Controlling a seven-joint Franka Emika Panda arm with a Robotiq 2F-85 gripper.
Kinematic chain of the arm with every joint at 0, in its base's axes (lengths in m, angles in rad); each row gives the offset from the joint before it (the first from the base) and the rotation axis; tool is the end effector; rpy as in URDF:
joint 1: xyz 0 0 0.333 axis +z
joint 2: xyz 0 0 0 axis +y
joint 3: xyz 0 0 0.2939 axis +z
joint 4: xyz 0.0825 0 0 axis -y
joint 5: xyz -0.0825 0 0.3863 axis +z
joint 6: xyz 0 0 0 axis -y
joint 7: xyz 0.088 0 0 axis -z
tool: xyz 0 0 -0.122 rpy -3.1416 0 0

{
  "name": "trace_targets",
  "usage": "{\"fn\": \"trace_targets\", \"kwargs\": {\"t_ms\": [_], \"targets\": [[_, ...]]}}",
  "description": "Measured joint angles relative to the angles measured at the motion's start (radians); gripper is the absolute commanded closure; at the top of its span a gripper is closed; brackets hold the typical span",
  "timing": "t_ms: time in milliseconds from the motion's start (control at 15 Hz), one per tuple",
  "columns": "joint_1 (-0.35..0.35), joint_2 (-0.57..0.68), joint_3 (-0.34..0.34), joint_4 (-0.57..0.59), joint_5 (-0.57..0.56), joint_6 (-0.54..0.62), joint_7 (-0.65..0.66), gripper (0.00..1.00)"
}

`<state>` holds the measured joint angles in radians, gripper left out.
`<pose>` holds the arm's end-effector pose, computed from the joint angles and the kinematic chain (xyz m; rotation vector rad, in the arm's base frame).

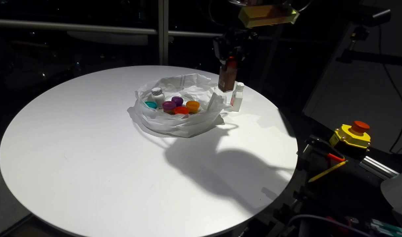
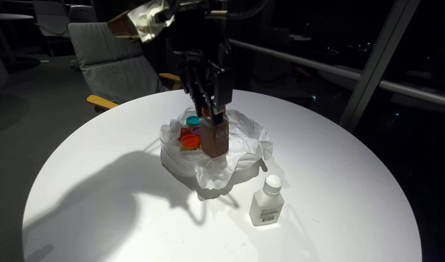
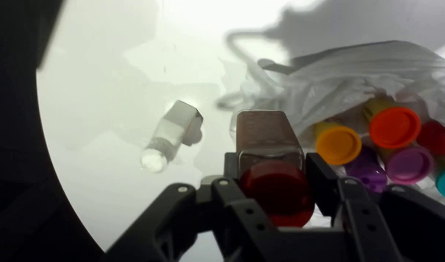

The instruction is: Pick up the bottles and containers from the plastic bag and put them on the table.

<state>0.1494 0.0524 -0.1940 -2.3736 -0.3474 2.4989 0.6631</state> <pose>0.5097 -0.0242 0.2701 2.8702 -0.6350 0.2031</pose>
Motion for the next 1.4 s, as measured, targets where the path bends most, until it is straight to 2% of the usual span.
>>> {"fn": "trace_targets", "kwargs": {"t_ms": [200,400,600,933,1000,1133,1267,1333,1400], "targets": [[-0.087,-0.056,0.005,-0.171,-0.003,0.128,-0.055,0.76],[-0.163,-0.034,0.005,-0.271,-0.010,0.290,-0.102,0.76],[-0.202,0.025,0.004,-0.300,-0.018,0.402,-0.130,0.76],[-0.206,0.119,0.003,-0.303,0.046,0.485,-0.194,0.76],[-0.206,0.134,0.003,-0.303,0.074,0.501,-0.215,0.27],[-0.204,0.151,0.003,-0.302,0.122,0.531,-0.251,0.20],[-0.199,0.154,0.002,-0.302,0.159,0.535,-0.279,0.05],[-0.193,0.153,-0.001,-0.302,0.171,0.535,-0.287,0.00],[-0.184,0.149,-0.007,-0.301,0.175,0.535,-0.289,0.00]]}}
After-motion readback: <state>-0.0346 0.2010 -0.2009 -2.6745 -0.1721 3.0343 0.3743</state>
